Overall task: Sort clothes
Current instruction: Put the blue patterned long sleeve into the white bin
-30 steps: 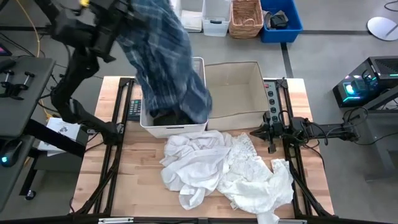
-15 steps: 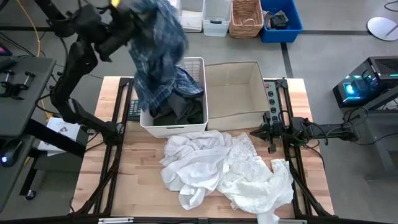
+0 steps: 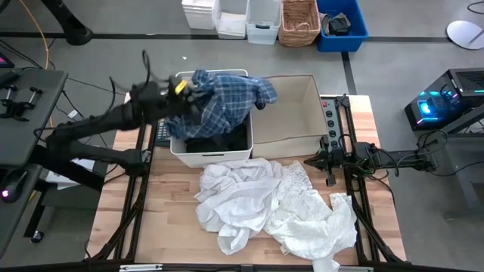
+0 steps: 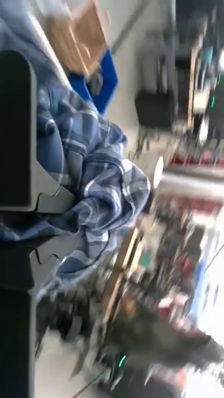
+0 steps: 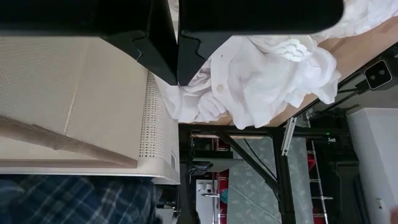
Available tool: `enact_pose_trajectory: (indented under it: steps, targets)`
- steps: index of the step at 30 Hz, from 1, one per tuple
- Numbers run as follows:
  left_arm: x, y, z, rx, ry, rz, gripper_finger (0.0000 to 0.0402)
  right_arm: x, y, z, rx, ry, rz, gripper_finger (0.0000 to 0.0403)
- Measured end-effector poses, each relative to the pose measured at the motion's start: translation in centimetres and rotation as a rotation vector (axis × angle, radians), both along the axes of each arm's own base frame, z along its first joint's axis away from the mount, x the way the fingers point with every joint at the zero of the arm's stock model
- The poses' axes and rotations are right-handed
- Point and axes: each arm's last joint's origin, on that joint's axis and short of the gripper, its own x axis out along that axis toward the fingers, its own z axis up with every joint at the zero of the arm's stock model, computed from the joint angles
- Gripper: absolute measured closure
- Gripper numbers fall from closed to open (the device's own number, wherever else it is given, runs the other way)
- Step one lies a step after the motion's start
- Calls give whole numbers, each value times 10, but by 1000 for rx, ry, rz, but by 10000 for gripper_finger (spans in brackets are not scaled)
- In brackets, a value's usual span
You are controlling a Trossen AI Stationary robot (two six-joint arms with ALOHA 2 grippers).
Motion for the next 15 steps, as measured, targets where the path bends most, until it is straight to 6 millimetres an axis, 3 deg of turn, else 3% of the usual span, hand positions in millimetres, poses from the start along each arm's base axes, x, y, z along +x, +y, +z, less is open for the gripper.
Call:
enact_pose_trajectory:
  steps: [6,9,12,15]
  targets:
    - [-28,-2,-72,-164,8,293,401,0,0,0,0,0,0,402]
    - [-26,1,-102,-271,26,389,401,0,0,0,0,0,0,402]
    - [-19,4,-130,-339,166,446,401,0,0,0,0,0,0,402]
    - [-10,9,-139,-349,296,471,401,0,0,0,0,0,0,402]
